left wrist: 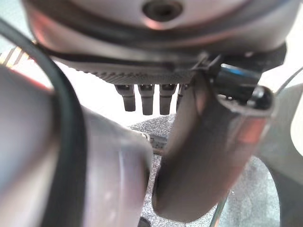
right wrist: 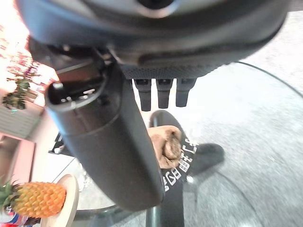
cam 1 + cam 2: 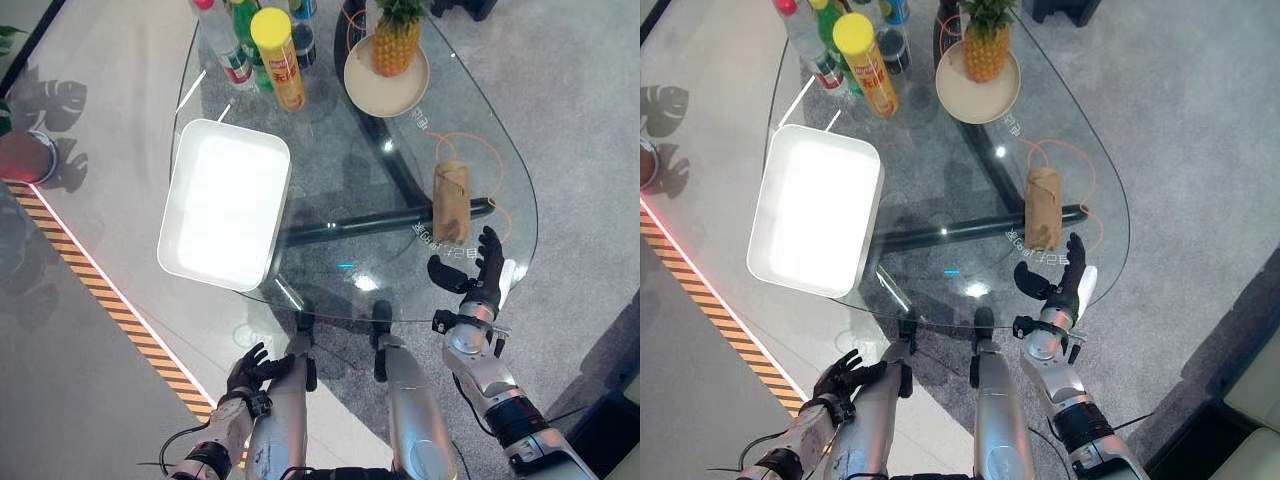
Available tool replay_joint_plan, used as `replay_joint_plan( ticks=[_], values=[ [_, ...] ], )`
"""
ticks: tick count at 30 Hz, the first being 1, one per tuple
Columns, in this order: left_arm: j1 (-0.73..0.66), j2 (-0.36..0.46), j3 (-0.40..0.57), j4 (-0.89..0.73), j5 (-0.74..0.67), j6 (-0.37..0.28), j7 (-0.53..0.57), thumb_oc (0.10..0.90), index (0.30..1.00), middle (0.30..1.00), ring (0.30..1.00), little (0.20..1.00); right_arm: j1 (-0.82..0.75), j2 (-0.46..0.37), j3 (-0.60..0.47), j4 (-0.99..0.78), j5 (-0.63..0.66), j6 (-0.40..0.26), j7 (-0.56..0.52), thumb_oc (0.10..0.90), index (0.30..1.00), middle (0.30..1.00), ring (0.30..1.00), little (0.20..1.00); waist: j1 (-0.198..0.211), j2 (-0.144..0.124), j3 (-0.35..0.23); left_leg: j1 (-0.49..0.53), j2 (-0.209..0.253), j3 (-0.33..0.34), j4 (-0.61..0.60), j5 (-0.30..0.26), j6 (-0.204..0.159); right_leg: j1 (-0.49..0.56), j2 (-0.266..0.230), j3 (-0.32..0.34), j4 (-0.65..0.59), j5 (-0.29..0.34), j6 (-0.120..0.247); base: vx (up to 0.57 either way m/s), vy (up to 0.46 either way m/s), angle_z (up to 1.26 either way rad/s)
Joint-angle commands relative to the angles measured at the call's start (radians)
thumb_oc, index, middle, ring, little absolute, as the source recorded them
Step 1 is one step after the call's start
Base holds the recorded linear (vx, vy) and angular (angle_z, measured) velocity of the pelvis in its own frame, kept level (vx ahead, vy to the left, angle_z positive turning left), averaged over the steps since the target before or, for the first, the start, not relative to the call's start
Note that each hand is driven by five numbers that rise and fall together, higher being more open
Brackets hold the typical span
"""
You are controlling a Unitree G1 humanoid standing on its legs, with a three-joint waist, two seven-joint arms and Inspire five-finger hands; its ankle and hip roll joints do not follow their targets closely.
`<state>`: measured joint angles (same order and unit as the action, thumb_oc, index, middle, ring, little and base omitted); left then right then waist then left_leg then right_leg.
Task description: Wipe the table with a cloth and put it in the basket.
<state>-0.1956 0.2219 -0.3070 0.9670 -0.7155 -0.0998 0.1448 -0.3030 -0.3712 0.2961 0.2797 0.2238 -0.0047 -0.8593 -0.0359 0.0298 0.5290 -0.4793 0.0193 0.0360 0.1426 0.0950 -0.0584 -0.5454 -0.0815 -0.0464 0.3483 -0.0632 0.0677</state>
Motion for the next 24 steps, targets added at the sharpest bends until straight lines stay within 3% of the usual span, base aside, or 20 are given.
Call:
replay_joint_plan(
  ticks=[1, 11, 24],
  values=[
    [0.053, 0.001, -0.037, -0.010, -0.024, 0.002, 0.041, 0.800, 0.900, 0.900, 0.900, 0.900, -0.018, -0.098, -0.014, -0.160, -0.110, 0.010, -0.097, 0.800, 0.900, 0.900, 0.900, 0.900, -0.021, -0.011, -0.009, -0.061, -0.062, 0.021, 0.135, -0.102, 0.022, 0.003, 0.022, -0.050, -0.093, 0.075, -0.004, 0.00, 0.000, 0.00],
    [0.038, 0.014, -0.045, -0.067, -0.034, 0.020, 0.052, 0.800, 0.900, 0.900, 0.900, 0.900, -0.115, -0.127, -0.022, -0.192, -0.104, 0.057, -0.134, 0.800, 0.900, 0.900, 0.900, 0.900, -0.014, -0.003, -0.009, -0.176, -0.068, 0.024, 0.172, -0.098, 0.023, -0.114, 0.015, -0.046, -0.069, 0.091, 0.000, 0.00, 0.000, 0.00],
    [0.033, 0.027, -0.067, -0.157, -0.050, 0.020, 0.087, 0.800, 0.900, 0.900, 0.900, 0.900, -0.203, -0.154, -0.034, -0.185, -0.068, 0.057, -0.186, 0.800, 0.900, 0.900, 0.900, 0.900, 0.005, 0.012, -0.009, -0.301, -0.077, 0.010, 0.220, -0.100, 0.023, -0.239, 0.016, -0.044, -0.036, 0.104, 0.003, 0.00, 0.000, 0.00]
  ],
)
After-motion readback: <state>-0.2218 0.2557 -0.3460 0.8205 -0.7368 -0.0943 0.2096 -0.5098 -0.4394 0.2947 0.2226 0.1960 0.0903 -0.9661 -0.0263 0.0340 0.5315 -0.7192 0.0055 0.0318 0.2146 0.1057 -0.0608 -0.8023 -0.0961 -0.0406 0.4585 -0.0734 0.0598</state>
